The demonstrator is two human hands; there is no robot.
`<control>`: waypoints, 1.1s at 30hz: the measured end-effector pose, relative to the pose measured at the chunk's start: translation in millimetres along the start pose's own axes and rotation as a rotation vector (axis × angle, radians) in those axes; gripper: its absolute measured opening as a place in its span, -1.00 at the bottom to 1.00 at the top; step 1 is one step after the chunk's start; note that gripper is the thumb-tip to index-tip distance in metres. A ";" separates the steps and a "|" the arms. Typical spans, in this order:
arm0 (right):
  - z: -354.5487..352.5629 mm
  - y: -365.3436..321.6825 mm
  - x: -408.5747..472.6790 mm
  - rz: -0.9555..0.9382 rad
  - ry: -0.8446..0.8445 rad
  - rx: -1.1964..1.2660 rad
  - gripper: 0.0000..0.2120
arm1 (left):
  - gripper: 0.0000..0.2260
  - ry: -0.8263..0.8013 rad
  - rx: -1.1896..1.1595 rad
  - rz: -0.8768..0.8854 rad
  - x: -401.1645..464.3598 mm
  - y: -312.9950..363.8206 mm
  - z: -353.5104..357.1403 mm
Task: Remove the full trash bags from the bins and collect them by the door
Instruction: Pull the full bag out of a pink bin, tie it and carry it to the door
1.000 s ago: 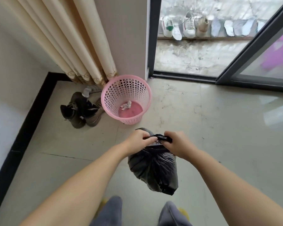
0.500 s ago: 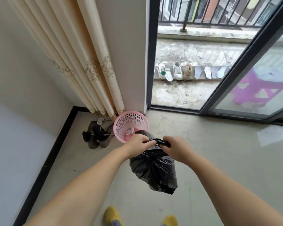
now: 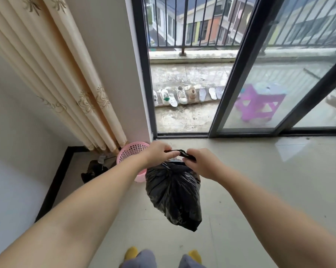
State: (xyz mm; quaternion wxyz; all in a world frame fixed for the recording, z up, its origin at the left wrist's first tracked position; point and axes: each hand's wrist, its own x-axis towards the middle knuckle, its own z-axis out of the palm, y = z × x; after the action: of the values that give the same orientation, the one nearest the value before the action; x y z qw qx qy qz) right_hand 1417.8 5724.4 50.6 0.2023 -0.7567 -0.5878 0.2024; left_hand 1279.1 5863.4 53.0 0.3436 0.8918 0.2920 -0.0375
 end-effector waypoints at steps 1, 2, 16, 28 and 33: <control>-3.0 4.5 -10.0 0.036 0.009 0.014 -0.63 | -0.59 -0.030 0.003 0.027 1.0 9.9 4.0; -4.8 8.7 -20.2 0.075 0.020 0.033 -0.65 | -0.60 -0.060 0.010 0.054 2.5 19.4 8.5; 30.1 2.7 -241.7 0.754 0.434 0.174 -0.73 | -0.56 -0.533 0.189 0.626 -21.8 146.5 132.8; 118.2 -67.8 -542.7 1.290 0.869 0.356 -0.76 | -0.54 -0.873 0.479 1.126 -225.0 299.1 332.4; 158.9 -112.9 -682.3 1.495 0.961 0.364 -0.76 | -0.53 -1.003 0.550 1.284 -352.6 353.2 426.0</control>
State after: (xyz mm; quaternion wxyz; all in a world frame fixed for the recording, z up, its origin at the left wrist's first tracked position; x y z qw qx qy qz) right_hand 1085.2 5098.0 26.0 0.3583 -0.9002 0.2455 0.0332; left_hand 1237.8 5208.8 31.9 0.1582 0.8139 -0.4750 -0.2949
